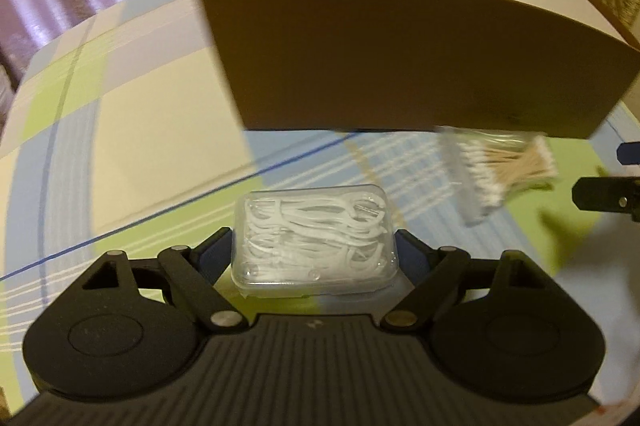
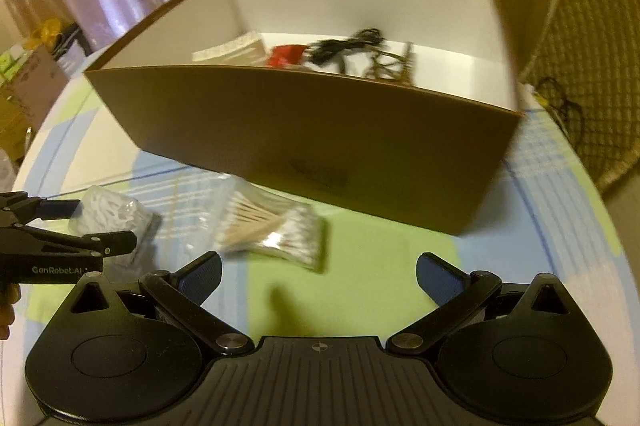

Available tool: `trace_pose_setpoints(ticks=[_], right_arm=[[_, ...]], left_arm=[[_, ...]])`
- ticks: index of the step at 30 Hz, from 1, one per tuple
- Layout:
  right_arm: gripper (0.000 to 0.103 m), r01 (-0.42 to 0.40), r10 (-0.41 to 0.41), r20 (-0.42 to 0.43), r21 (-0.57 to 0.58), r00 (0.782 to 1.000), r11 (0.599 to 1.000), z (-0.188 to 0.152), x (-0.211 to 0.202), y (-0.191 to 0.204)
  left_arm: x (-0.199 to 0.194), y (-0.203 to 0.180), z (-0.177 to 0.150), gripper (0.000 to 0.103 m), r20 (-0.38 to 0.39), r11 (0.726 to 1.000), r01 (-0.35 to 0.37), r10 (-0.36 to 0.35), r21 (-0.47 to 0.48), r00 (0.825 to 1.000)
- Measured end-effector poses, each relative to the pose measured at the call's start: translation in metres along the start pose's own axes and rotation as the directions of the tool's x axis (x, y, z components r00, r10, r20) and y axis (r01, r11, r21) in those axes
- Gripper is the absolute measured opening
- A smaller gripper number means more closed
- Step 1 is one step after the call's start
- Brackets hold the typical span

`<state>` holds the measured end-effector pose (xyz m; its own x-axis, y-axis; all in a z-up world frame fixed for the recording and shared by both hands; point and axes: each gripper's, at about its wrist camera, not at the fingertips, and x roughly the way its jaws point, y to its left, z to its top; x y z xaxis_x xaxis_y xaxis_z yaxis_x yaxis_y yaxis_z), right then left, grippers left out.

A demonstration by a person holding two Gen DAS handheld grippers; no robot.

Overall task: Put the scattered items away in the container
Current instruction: 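Grasp the clear floss-pick box with the left tool while the right tool grasps the cotton-swab bag, then carry the floss box and swab bag with both tools over the box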

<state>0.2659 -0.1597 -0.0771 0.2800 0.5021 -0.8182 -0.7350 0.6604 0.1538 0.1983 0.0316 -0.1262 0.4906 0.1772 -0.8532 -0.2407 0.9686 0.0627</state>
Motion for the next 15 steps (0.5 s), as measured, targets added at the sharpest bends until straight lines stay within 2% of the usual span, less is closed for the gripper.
trace_pose_setpoints(ticks=[6, 11, 15], right_arm=[[0.101, 0.008, -0.008, 0.000, 0.023, 1.000, 1.000, 0.005, 0.025, 0.023], [0.101, 0.079, -0.080, 0.019, 0.036, 0.997, 0.996, 0.007, 0.043, 0.040], [0.101, 0.133, -0.133, 0.034, -0.005, 0.991, 0.991, 0.006, 0.056, 0.052]], left_arm=[[-0.007, 0.023, 0.002, 0.083, 0.010, 0.999, -0.031, 0.031, -0.042, 0.999], [-0.010, 0.030, 0.001, 0.083, 0.009, 0.998, -0.034, 0.035, -0.052, 0.999], [-0.008, 0.035, 0.000, 0.083, 0.004, 0.998, -0.032, 0.032, -0.052, 0.999]])
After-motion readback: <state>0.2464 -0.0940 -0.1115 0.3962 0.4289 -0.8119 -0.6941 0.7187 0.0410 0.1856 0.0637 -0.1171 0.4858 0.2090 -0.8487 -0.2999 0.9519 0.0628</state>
